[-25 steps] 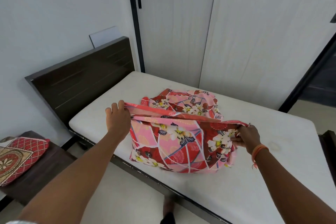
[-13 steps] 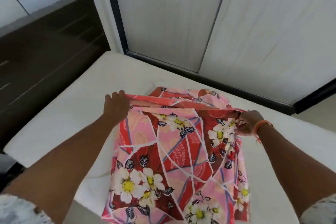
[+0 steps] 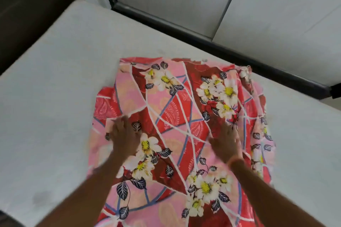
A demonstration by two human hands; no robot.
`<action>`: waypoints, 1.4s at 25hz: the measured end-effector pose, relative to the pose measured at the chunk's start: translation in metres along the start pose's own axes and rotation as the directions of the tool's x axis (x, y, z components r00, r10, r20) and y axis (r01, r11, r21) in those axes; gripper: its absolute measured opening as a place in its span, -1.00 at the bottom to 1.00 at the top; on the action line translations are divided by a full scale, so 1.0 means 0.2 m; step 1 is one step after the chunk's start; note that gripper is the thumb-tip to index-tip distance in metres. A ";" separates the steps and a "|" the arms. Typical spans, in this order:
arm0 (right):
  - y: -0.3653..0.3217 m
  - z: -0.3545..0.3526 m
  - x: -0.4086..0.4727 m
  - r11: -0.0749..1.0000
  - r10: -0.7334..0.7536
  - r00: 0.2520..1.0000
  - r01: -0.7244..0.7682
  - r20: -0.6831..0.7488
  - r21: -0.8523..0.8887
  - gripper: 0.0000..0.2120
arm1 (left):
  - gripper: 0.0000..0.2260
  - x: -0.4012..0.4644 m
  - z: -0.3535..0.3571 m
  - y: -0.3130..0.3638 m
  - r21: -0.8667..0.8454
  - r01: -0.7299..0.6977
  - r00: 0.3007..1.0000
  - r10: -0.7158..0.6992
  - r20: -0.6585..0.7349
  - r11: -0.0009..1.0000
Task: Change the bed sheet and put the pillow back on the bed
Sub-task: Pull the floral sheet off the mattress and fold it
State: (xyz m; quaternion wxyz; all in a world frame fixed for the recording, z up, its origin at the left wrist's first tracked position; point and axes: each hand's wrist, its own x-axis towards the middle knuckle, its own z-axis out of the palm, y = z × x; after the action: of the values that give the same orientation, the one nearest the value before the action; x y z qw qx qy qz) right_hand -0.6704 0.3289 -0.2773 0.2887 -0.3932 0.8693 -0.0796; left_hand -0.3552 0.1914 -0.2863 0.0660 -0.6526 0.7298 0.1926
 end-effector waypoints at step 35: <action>1.44 0.23 -2.06 0.819 0.567 0.784 -0.570 0.253 -0.069 -0.66 | -0.66 -2.37 0.43 -0.45 -0.101 0.641 0.768 -0.631 0.115 0.761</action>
State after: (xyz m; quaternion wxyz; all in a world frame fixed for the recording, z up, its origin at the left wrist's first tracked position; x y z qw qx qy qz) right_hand -0.6122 0.8283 -0.2386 0.4137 -0.1187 0.9007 0.0589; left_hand -0.2151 0.6560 -0.2169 0.1104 -0.8566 0.4478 0.2312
